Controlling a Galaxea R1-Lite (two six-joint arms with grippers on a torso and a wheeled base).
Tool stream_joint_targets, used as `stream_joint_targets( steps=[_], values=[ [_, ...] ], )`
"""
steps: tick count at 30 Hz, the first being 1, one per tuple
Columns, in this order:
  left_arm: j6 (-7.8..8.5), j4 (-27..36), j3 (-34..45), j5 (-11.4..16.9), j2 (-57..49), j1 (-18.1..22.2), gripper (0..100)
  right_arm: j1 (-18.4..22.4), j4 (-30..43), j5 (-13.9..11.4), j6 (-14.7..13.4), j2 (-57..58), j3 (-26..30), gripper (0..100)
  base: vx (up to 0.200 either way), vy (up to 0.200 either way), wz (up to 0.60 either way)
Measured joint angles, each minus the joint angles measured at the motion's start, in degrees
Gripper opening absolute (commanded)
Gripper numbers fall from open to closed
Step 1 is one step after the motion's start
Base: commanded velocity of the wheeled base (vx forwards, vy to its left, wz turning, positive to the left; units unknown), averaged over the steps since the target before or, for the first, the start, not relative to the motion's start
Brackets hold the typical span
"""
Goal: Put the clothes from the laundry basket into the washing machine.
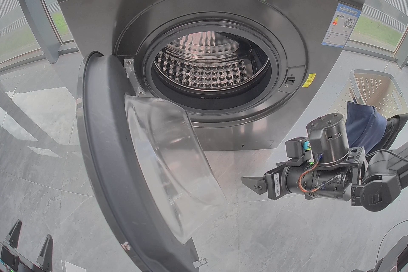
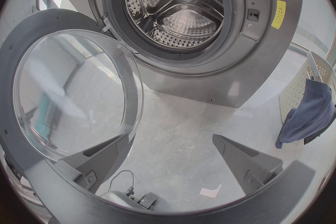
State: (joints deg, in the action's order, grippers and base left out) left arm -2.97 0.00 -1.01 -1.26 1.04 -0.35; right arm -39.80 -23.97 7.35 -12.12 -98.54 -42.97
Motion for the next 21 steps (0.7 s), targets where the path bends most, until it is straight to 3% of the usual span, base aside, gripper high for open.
stream_joint_targets(
  steps=[13, 21],
  values=[
    [0.07, 0.0, 0.0, 0.0, 0.0, 0.0, 100, -0.4, -7.6, 0.3, 0.4, -4.7, -2.7, 100, -0.185, 0.0, 0.0],
    [0.02, 0.0, 0.0, 0.0, 0.0, 0.0, 100, -2.6, -10.3, 0.0, 0.5, -9.0, -5.4, 100, 0.0, 0.0, 0.0]
  ],
)
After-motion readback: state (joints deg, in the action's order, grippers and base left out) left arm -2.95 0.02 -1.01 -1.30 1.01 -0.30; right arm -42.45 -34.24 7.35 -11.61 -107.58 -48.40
